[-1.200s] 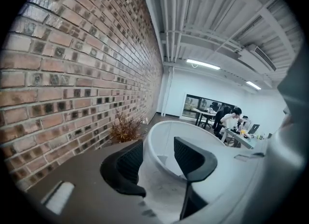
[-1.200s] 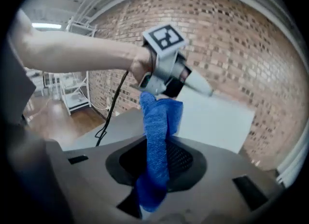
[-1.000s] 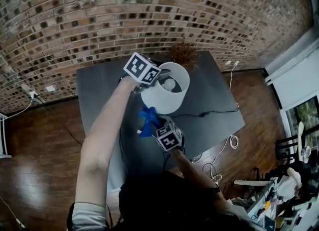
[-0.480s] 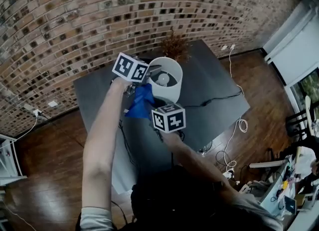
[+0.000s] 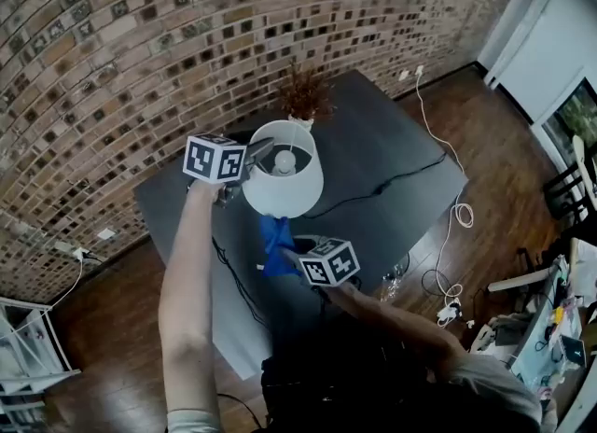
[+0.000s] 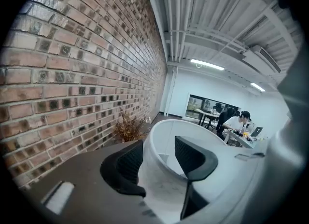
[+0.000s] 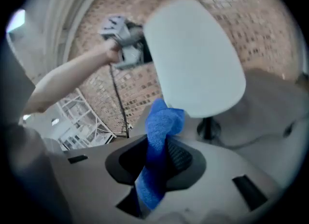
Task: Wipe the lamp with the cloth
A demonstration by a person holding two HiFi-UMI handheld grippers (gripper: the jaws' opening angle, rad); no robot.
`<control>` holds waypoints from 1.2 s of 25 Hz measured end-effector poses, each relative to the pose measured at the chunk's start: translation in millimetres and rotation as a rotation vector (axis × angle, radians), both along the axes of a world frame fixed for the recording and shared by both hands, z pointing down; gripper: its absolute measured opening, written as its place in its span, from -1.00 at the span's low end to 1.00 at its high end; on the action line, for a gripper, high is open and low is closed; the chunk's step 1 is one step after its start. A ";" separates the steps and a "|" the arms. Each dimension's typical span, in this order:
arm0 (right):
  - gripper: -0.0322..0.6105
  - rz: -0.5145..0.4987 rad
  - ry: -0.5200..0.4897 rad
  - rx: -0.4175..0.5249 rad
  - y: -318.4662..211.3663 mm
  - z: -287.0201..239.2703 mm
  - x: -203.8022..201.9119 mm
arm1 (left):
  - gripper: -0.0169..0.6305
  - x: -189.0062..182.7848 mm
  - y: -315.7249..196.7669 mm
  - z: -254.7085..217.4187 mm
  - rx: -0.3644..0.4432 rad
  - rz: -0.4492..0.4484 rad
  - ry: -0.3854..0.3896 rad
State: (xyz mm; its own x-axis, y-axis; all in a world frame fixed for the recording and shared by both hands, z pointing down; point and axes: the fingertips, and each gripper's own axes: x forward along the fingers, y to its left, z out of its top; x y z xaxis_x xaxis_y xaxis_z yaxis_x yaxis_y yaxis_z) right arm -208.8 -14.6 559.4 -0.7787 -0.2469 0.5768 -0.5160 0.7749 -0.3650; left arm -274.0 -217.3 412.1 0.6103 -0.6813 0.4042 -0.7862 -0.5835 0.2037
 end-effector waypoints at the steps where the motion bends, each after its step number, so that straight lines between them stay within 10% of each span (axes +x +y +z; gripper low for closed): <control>1: -0.62 -0.038 -0.004 0.184 -4.8 -39.5 8.7 | -0.30 0.5 0.6 -1.1 0.006 0.002 0.007; 5: -0.62 -0.082 0.206 1.117 -48.5 -188.5 22.2 | -0.29 3.2 -0.4 -6.2 0.024 -0.005 0.014; 9: -0.62 -0.253 0.549 1.479 -55.4 -142.3 -8.1 | -0.37 0.1 -2.0 -2.4 0.009 -0.036 -0.014; 14: -0.62 -0.602 0.668 1.256 -19.2 5.4 -10.3 | -0.37 -3.0 -0.2 -1.7 -0.011 -0.065 -0.025; 17: -0.62 -0.575 0.555 1.100 -13.6 -0.9 26.9 | -0.37 -3.5 1.8 -1.6 -0.028 -0.088 -0.001; 23: -0.62 -0.163 0.293 1.450 -61.4 -187.2 62.7 | -0.37 -3.2 1.3 -5.6 -0.020 -0.119 0.023; 27: -0.62 -0.343 0.443 1.524 -67.9 -104.7 35.6 | -0.37 -11.2 3.0 -2.4 -0.041 -0.158 -0.013; 30: -0.62 -0.508 0.487 1.404 -45.4 -16.4 35.9 | -0.37 -12.4 4.2 -1.5 -0.053 -0.172 -0.022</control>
